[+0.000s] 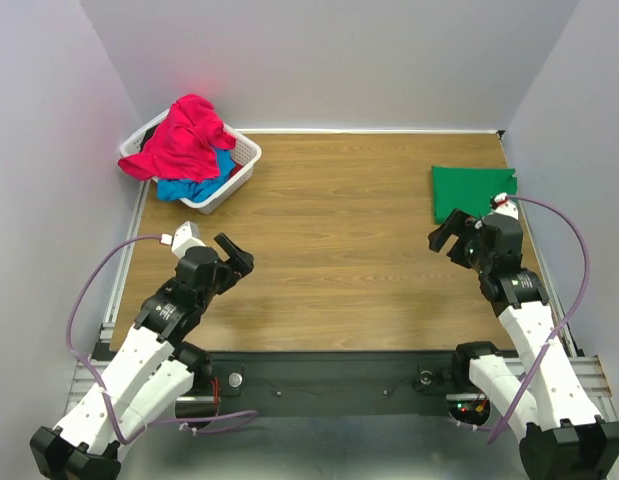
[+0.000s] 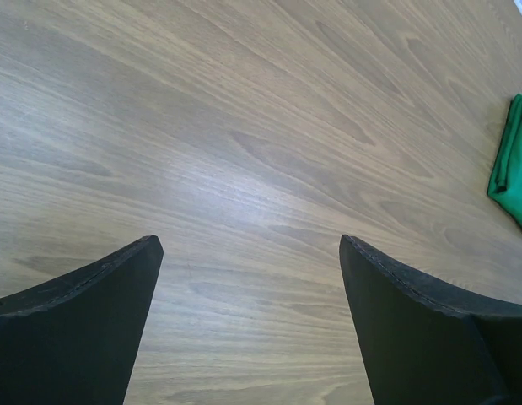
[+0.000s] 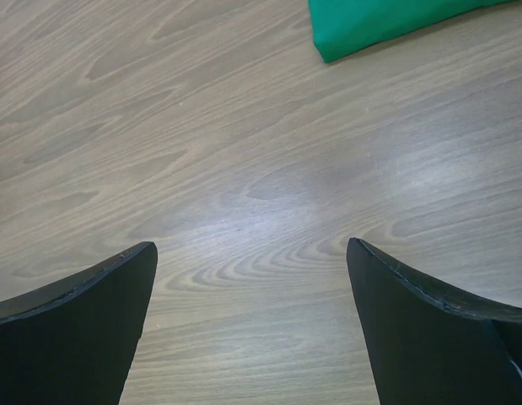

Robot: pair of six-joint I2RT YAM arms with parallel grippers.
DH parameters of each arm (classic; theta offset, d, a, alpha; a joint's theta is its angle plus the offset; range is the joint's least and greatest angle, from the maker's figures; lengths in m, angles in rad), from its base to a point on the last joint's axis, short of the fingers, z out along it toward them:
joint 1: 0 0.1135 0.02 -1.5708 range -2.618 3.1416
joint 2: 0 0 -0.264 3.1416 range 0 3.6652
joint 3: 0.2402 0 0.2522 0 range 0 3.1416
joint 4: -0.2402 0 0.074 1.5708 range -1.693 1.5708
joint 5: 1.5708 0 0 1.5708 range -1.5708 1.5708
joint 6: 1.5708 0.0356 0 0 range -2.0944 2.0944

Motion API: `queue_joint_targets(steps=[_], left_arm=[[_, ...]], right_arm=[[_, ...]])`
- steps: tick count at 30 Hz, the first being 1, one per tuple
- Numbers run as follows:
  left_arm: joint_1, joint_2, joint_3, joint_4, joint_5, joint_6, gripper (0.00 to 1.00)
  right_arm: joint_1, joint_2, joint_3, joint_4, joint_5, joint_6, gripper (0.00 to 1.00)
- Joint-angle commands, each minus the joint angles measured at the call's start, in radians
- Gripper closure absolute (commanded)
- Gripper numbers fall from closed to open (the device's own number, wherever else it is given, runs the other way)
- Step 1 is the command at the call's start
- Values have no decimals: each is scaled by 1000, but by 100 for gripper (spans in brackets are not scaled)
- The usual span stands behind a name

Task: Fold and stack the t-shirts
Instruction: Grab the tshirt from the pile

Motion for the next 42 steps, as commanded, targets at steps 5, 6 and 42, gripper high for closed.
queue_joint_targets(steps=[5, 6, 42], left_arm=[[-2, 113, 89, 73, -87, 18, 1], [-2, 140, 102, 87, -99, 19, 1], [556, 1556, 1694, -37, 34, 564, 100]], right_arm=[[-2, -3, 11, 116, -41, 46, 0], [-2, -2, 6, 125, -42, 56, 0], [-2, 184, -11, 196, -216, -20, 0]])
